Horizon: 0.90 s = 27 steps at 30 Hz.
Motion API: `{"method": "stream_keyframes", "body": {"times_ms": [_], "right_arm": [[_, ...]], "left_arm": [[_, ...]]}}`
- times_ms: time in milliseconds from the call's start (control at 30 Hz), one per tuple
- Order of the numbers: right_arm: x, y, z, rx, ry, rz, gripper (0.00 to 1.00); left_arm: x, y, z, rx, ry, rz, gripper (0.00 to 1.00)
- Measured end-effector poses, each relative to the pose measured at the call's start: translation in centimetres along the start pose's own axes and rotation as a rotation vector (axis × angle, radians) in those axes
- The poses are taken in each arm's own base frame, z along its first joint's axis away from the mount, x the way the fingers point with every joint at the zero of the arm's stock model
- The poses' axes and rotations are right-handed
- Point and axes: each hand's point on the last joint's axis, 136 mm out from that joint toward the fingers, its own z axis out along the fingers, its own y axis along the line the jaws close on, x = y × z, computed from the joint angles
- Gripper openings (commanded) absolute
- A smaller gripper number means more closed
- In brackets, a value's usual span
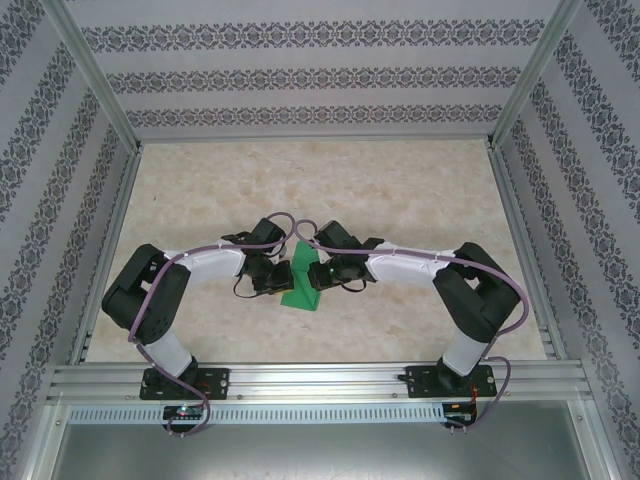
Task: Fold a paper plane with a square sheet of paper (pick it up from the middle)
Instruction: Fold the triangle a second time at the center of the table.
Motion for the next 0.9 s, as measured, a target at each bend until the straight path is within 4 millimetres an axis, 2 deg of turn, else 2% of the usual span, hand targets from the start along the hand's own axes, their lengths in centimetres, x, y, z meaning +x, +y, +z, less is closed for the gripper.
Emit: {"method": "stream_keyframes", "body": {"times_ms": [900], "right_arm": [[-0.60,-0.50,0.76,0.036,0.013,-0.026,0.10]], "left_arm": [[-0.09,-0.01,0.04,-0.007,0.004,0.001,0.13]]}}
